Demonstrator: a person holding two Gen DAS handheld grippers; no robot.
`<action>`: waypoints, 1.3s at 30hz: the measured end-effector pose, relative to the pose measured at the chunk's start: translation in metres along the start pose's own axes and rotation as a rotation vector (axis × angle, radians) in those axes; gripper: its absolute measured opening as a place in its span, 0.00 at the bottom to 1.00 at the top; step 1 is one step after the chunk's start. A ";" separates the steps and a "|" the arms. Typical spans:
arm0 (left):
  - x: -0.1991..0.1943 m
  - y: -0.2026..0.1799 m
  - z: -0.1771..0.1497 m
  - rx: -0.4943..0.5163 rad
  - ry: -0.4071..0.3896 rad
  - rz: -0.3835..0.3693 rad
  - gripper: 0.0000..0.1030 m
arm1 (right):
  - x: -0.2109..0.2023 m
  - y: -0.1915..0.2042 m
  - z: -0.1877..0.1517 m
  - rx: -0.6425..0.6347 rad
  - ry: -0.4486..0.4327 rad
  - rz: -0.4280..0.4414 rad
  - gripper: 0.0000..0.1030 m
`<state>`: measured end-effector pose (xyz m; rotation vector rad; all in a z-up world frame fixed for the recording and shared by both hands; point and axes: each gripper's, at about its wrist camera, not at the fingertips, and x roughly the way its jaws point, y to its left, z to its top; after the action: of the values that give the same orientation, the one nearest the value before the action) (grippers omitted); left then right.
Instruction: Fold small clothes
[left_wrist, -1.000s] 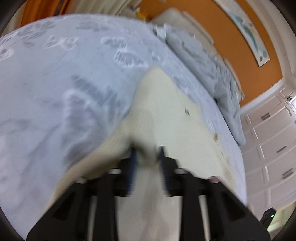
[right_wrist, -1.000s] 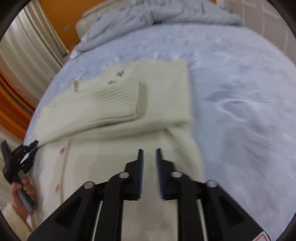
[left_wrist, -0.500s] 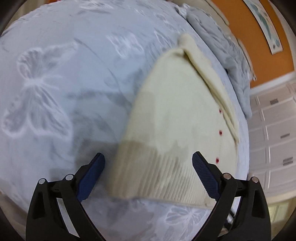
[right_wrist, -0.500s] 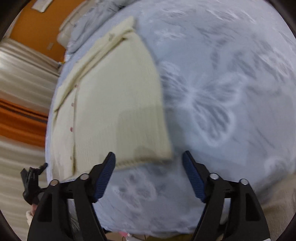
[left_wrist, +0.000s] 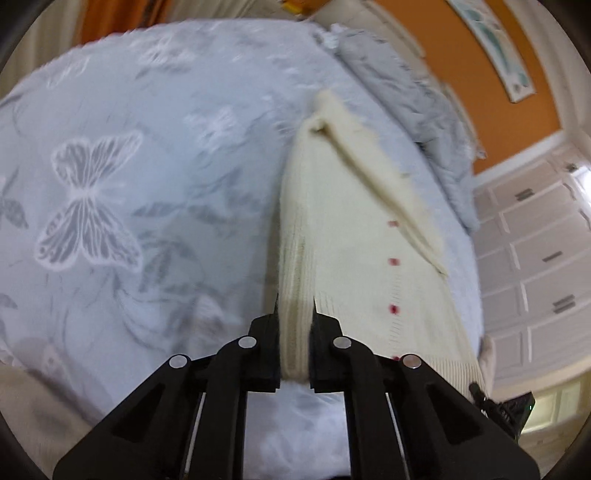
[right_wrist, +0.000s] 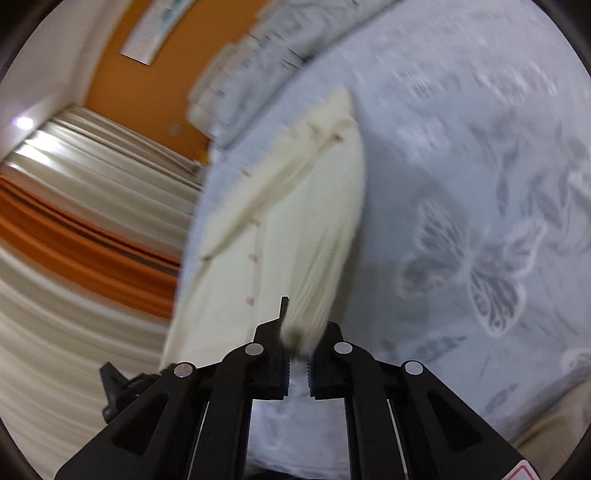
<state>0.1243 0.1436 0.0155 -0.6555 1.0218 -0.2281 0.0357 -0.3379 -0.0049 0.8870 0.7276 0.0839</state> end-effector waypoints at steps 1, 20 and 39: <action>-0.009 -0.005 -0.004 0.016 -0.002 -0.012 0.08 | -0.010 0.006 0.001 -0.012 -0.012 0.010 0.06; -0.179 -0.040 -0.091 0.120 0.030 -0.151 0.08 | -0.196 0.053 -0.076 -0.309 0.169 0.109 0.07; 0.049 -0.046 0.052 0.244 -0.039 0.261 0.88 | 0.002 0.010 0.041 -0.293 -0.036 -0.368 0.72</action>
<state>0.1992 0.1050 0.0260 -0.3006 1.0118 -0.1080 0.0644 -0.3581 0.0178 0.4655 0.8109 -0.1493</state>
